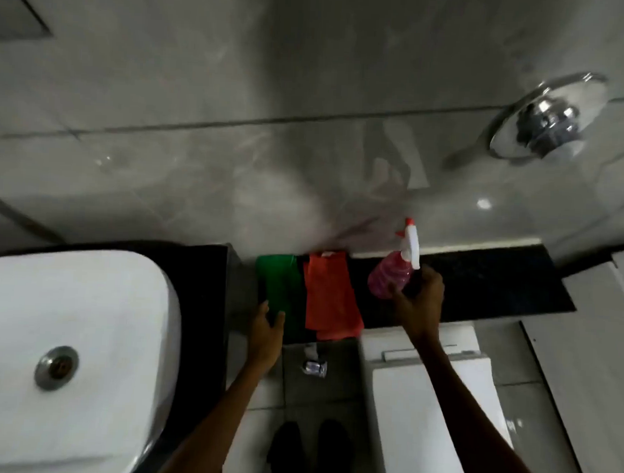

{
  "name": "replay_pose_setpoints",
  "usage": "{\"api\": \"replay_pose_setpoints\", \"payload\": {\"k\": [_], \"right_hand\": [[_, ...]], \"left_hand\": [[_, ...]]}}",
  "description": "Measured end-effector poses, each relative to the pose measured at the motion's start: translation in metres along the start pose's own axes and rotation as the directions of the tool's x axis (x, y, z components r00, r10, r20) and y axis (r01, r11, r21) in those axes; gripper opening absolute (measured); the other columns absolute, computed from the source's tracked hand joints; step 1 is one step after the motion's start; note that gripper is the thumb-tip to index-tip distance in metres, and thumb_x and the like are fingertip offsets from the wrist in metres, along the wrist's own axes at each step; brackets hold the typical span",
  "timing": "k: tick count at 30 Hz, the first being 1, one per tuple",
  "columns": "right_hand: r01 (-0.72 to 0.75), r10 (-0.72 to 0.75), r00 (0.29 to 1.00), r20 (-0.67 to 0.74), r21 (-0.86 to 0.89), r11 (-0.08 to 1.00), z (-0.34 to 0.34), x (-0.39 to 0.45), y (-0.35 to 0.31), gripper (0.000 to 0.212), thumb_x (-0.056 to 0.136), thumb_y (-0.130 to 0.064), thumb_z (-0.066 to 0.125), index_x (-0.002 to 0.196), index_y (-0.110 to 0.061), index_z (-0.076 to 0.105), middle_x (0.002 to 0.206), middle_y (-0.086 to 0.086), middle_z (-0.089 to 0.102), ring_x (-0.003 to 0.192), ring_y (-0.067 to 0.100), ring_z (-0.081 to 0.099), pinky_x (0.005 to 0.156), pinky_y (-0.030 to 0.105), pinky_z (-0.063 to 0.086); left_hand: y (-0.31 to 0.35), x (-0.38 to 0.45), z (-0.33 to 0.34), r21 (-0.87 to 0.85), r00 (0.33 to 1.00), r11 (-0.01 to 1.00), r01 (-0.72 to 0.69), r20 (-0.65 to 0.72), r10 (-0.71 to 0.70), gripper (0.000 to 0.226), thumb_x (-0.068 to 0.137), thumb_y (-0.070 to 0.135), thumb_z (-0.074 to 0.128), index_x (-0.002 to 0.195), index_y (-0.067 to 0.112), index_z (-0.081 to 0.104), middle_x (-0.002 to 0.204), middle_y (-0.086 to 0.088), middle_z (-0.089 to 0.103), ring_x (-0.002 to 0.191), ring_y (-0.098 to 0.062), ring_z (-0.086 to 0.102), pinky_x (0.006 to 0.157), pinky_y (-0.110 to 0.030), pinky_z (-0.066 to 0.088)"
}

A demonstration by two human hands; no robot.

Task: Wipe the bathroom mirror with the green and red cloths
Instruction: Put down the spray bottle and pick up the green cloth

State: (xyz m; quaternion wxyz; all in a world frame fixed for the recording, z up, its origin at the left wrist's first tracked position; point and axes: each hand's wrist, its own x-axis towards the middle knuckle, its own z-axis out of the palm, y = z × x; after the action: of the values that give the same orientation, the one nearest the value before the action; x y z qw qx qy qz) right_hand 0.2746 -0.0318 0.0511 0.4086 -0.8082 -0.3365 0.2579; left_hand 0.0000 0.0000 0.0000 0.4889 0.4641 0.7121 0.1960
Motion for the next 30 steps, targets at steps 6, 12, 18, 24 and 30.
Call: {"api": "replay_pose_setpoints", "payload": {"k": [6, 12, 18, 24, 30], "right_hand": [[0.006, -0.007, 1.0, 0.005, 0.235, 0.972, 0.03, 0.041, -0.008, 0.051, 0.084, -0.024, 0.085, 0.126, -0.028, 0.054, 0.122, 0.007, 0.069, 0.107, 0.015, 0.069, 0.094, 0.033, 0.058], [0.142, -0.131, 0.989, -0.065, 0.218, 0.966, 0.039, 0.07, -0.01, 0.033, 0.094, -0.013, 0.073, 0.126, -0.009, 0.064, 0.094, -0.013, 0.072, 0.086, -0.003, 0.07, 0.078, 0.023, 0.058], [0.326, -0.324, 0.945, -0.042, 0.192, 0.926, 0.041, 0.061, -0.025, 0.025, 0.098, 0.002, 0.065, 0.121, 0.012, 0.065, 0.114, 0.03, 0.068, 0.109, 0.041, 0.069, 0.098, 0.047, 0.059], [0.504, -0.511, 0.854, 0.104, 0.081, 0.86, 0.02, 0.022, -0.065, 0.013, 0.102, -0.023, 0.059, 0.108, -0.012, 0.059, 0.111, 0.003, 0.053, 0.088, 0.004, 0.06, 0.073, 0.012, 0.049], [0.416, -0.483, 0.804, 0.347, 0.253, 0.874, 0.004, -0.063, -0.12, 0.035, 0.084, -0.006, 0.053, 0.106, -0.03, 0.063, 0.087, -0.011, 0.068, 0.077, 0.001, 0.067, 0.068, 0.013, 0.052]], "left_hand": [[0.003, 0.027, 0.037, 0.004, 0.977, 0.996, 0.088, -0.193, -0.085, 0.061, 0.104, 0.023, 0.055, 0.155, -0.003, 0.035, 0.154, -0.027, 0.044, 0.141, -0.044, 0.047, 0.115, -0.054, 0.043], [0.013, 0.052, 0.055, 0.104, 0.944, 0.973, 0.207, -0.284, -0.171, 0.065, 0.1, 0.03, 0.062, 0.149, -0.004, 0.038, 0.149, -0.033, 0.045, 0.136, -0.053, 0.047, 0.105, -0.062, 0.046], [0.012, 0.068, 0.051, -0.128, 0.948, 0.977, 0.172, -0.247, -0.199, 0.04, 0.093, 0.011, 0.07, 0.127, -0.009, 0.059, 0.126, -0.031, 0.067, 0.116, -0.046, 0.066, 0.093, -0.045, 0.054], [0.028, 0.056, 0.023, -0.409, 0.982, 0.905, 0.121, -0.08, -0.168, 0.039, 0.089, 0.004, 0.07, 0.127, -0.003, 0.065, 0.124, -0.023, 0.071, 0.105, -0.034, 0.07, 0.085, -0.036, 0.055], [0.069, -0.009, -0.044, -0.636, 0.986, 0.754, 0.163, 0.132, -0.101, 0.04, 0.084, -0.004, 0.074, 0.123, 0.001, 0.069, 0.116, -0.017, 0.076, 0.112, -0.038, 0.071, 0.085, -0.041, 0.061]]}}
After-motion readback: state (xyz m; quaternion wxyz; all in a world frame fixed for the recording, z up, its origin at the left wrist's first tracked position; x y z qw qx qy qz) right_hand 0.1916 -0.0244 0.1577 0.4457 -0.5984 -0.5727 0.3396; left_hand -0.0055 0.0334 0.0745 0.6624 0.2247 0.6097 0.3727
